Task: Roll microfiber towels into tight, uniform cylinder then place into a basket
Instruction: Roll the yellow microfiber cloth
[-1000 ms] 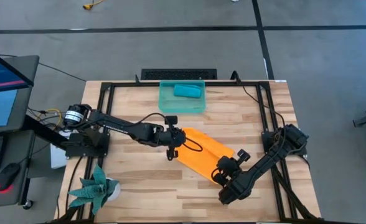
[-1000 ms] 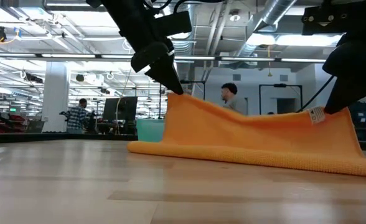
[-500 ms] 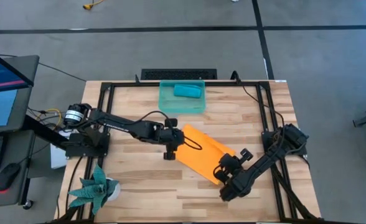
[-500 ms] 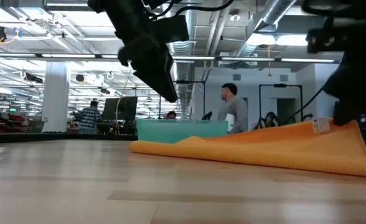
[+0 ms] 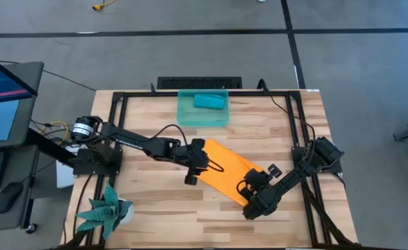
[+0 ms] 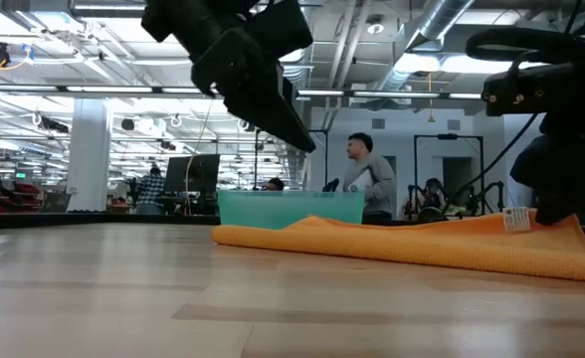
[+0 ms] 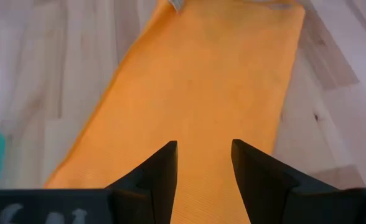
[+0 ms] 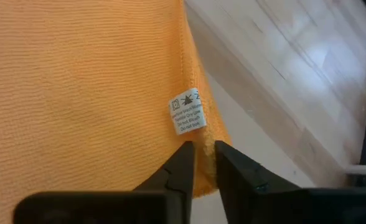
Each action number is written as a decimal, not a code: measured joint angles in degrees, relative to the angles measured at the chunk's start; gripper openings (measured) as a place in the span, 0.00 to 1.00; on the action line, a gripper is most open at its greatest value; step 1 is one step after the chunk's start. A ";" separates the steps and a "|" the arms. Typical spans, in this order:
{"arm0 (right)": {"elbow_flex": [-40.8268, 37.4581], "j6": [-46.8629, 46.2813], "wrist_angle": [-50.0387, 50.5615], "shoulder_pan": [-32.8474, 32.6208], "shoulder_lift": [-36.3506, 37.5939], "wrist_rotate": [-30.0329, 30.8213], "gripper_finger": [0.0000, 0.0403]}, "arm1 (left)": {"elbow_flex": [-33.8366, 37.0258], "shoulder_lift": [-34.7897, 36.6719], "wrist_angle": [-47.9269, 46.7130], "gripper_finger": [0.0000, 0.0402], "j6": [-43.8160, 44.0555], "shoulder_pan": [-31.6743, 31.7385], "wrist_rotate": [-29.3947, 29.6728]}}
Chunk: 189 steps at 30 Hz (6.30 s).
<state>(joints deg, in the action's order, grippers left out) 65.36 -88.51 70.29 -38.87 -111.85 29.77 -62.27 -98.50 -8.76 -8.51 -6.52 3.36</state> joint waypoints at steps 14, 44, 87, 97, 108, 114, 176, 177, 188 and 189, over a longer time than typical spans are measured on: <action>9.03 -0.34 19.00 -0.52 0.57 -3.31 0.41 | 6.82 0.00 11.70 0.36 4.74 -0.33 -0.31; 7.42 6.58 18.86 6.31 21.42 25.70 0.31 | -0.93 -23.50 35.07 0.35 20.33 -4.46 -2.77; 7.50 11.88 14.94 10.54 21.55 25.74 0.31 | -21.77 -23.89 -73.02 0.35 39.73 -17.30 42.16; 7.51 24.70 4.36 10.54 21.55 25.61 0.30 | -10.05 -13.94 -71.58 0.35 48.63 -16.81 38.12; 7.53 49.72 -21.96 14.82 21.53 17.94 0.29 | 3.51 8.55 -48.92 0.35 45.30 -20.57 49.63; 7.57 55.86 -26.95 20.22 16.32 10.88 0.26 | 9.51 14.67 -32.08 0.35 36.64 -18.70 51.07; 8.66 53.85 -32.46 37.88 -4.00 -14.89 0.04 | 11.92 13.90 -13.81 0.35 19.74 -14.69 35.87; 8.54 51.62 -29.18 37.86 -3.58 -15.04 0.03 | 11.92 13.92 -13.79 0.35 19.75 -14.69 35.76; 10.74 45.25 -20.26 33.90 -3.77 -19.71 0.06 | 11.92 13.92 -13.83 0.35 20.33 -14.69 32.78; 11.43 45.74 -19.82 33.53 -3.89 -19.93 0.06 | 11.92 13.92 -13.72 0.35 20.34 -14.69 32.76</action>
<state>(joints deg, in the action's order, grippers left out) 76.79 -42.77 50.46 -5.34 -115.74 9.84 -50.35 -84.58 -22.48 11.83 -21.21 36.12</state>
